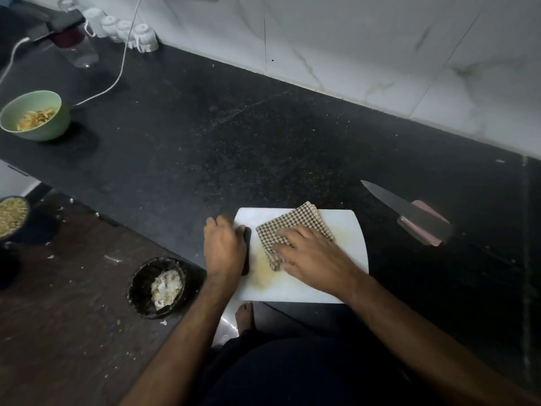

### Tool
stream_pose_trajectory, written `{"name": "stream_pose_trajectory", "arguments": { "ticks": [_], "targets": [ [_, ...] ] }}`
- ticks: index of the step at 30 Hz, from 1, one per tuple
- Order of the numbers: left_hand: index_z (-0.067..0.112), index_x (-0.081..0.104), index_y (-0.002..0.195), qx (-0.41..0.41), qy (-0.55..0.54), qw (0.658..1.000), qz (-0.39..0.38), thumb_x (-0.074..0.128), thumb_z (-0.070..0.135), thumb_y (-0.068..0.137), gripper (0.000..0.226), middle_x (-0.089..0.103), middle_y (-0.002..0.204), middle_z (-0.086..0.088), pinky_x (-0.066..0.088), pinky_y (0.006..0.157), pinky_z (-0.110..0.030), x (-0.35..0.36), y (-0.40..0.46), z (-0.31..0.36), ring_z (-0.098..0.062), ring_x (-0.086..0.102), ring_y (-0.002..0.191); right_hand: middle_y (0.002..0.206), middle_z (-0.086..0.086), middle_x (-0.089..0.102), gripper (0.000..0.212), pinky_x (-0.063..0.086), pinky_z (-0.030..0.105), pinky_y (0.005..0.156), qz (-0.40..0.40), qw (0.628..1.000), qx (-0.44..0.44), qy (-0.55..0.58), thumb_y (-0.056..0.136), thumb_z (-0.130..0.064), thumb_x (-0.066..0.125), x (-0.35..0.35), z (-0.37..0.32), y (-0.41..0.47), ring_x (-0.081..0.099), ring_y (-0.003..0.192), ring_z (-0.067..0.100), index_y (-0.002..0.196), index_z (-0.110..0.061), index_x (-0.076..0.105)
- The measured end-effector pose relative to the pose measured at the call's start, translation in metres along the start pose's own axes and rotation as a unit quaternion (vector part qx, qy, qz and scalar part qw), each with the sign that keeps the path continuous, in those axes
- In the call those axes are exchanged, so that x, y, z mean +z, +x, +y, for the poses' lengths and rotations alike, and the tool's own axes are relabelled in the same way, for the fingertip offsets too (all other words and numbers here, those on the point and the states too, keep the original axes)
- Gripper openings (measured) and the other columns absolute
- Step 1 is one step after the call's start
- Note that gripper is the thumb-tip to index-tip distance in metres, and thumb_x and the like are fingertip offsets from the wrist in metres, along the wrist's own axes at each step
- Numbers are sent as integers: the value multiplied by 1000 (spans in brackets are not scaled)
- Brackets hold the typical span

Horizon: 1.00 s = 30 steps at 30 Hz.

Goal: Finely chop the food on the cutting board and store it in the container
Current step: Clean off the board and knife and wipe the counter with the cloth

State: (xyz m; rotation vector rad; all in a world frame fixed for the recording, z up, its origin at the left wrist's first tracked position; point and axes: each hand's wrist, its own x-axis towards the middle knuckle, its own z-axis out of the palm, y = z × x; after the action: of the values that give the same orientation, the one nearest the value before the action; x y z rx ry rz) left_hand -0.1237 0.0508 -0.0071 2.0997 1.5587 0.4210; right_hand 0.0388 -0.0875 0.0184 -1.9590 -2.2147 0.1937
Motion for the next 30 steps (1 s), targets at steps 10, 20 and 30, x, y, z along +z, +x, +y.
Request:
{"name": "stream_pose_trajectory", "arguments": {
  "ticks": [10,20,30],
  "targets": [
    [2,53,113,19,170,985,-35,56,35,103,35,51,117,-17,50,83,-42,-13,-22,-18,-33,53,106,139,11,55,64,53,52,92,-7,990,99,-100,82,-15,77,28,-16,34,53,122,40,141,-12,50],
    [9,38,110,-35,-121,988,-85,55,30,104,28,57,92,0,41,69,-31,-36,-13,-21,-19,56,76,125,1,65,55,53,36,92,239,909,274,204,88,-5,67,-18,-7,48,61,113,18,139,-20,52],
    [6,58,113,-34,-149,983,-98,58,28,104,24,63,92,-1,38,54,-13,-21,14,-18,-6,52,70,149,-18,50,75,50,35,87,15,977,183,107,87,9,57,-1,-43,66,47,109,14,141,-44,53]
  ]
}}
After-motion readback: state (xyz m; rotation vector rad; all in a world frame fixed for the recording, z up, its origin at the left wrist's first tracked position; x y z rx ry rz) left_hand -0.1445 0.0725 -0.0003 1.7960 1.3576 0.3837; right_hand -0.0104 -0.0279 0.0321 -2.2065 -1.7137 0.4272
